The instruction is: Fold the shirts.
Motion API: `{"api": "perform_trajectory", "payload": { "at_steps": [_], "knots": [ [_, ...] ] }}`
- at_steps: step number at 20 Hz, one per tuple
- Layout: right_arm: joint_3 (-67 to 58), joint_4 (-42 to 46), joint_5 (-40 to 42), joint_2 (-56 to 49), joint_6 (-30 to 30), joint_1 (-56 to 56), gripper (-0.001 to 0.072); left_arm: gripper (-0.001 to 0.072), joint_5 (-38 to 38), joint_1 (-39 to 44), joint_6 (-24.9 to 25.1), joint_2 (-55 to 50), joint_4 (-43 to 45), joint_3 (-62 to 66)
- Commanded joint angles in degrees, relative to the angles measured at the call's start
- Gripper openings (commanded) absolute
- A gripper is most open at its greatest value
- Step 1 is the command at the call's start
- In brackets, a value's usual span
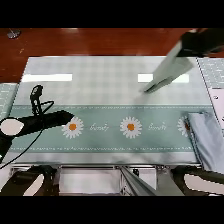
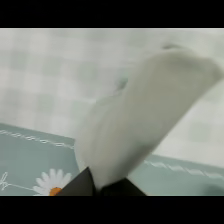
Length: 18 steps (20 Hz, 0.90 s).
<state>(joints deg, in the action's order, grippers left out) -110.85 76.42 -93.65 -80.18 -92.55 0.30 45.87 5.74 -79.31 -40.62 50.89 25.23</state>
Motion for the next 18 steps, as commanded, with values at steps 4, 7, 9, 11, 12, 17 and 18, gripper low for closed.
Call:
{"api": "perform_trajectory", "payload": {
  "at_steps": [4,7,9,11,12,17,18],
  "knots": [
    [0.96,1.68,-12.72,6.54,-6.75,-20.55,0.0024,0.0024,0.20,0.00,0.02,-0.04,0.02,-0.02],
    [8.09,4.46,-12.74,13.46,-7.74,-29.09,0.0024,0.0024,0.17,0.00,0.04,-0.04,0.02,-0.02],
    [14.69,8.37,-12.74,19.37,-7.74,-35.01,0.0024,0.0025,0.15,0.00,0.74,-0.04,0.04,-0.02],
    [22.01,13.18,-12.76,25.29,-7.04,-41.27,0.0024,0.0025,-0.04,0.00,0.90,-0.04,0.07,-0.02],
    [25.99,15.45,-12.76,27.98,-5.09,-44.15,0.0024,0.0024,-0.04,0.00,0.90,-0.04,0.04,-0.02],
    [49.77,21.81,-12.72,38.21,-2.16,-55.25,0.0053,0.0025,0.04,0.00,0.87,-0.04,0.04,-0.02],
    [53.09,24.55,-12.70,39.01,-3.56,-55.34,0.0338,0.0025,0.15,0.00,0.87,-0.04,0.04,0.00]
  ]
}}
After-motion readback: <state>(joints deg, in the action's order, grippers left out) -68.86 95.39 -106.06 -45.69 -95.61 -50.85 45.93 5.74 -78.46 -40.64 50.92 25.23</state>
